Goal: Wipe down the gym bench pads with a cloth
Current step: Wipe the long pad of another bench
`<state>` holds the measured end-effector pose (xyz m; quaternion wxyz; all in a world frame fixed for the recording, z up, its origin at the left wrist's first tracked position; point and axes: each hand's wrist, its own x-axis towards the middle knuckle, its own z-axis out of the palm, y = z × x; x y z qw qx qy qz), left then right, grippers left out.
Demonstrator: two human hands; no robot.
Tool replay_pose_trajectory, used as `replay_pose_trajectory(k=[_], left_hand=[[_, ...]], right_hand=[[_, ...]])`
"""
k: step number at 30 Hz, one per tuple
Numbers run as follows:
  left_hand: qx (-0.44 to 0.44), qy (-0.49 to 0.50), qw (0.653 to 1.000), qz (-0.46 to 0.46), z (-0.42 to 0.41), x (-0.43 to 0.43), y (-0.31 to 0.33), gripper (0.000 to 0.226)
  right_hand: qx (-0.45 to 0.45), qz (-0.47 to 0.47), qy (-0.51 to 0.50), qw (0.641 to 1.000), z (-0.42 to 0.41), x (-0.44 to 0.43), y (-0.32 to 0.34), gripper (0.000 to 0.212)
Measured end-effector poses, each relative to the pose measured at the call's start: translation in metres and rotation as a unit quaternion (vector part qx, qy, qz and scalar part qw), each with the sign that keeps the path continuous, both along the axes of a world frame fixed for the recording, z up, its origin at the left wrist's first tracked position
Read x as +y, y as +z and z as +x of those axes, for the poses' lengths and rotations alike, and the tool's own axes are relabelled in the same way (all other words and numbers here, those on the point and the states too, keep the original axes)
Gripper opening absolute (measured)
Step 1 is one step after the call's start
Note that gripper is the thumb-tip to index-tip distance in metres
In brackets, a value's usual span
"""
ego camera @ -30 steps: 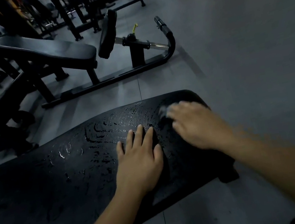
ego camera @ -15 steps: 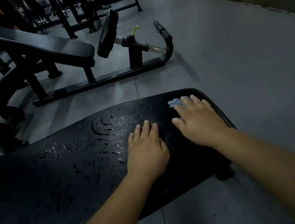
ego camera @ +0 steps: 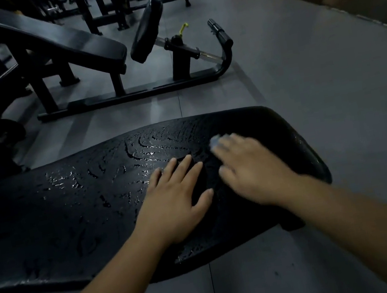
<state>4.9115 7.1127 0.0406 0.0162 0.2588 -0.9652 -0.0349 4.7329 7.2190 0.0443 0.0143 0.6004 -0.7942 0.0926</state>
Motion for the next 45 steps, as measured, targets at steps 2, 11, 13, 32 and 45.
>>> replay_pose_trajectory(k=[2,11,13,32,45], left_hand=[[0.005,0.001,1.000,0.003,0.000,0.000,0.000,0.082],[0.030,0.005,0.999,0.015,0.000,0.000,0.000,0.079],[0.036,0.004,0.999,0.016,0.001,-0.001,0.000,0.080],[0.124,0.048,0.991,0.004,-0.001,-0.001,-0.002,0.047],[0.011,0.063,0.998,-0.002,0.007,-0.023,0.006,0.061]], right_hand=[[-0.046,-0.001,0.088,0.995,0.027,0.034,0.001,0.063],[0.013,0.002,-0.096,0.995,-0.015,-0.017,-0.006,0.075],[0.004,-0.002,0.015,1.000,0.022,0.011,-0.005,0.072],[0.001,0.041,-0.128,0.991,-0.015,-0.026,0.002,0.065],[-0.065,0.010,-0.110,0.992,-0.044,-0.068,-0.002,0.055]])
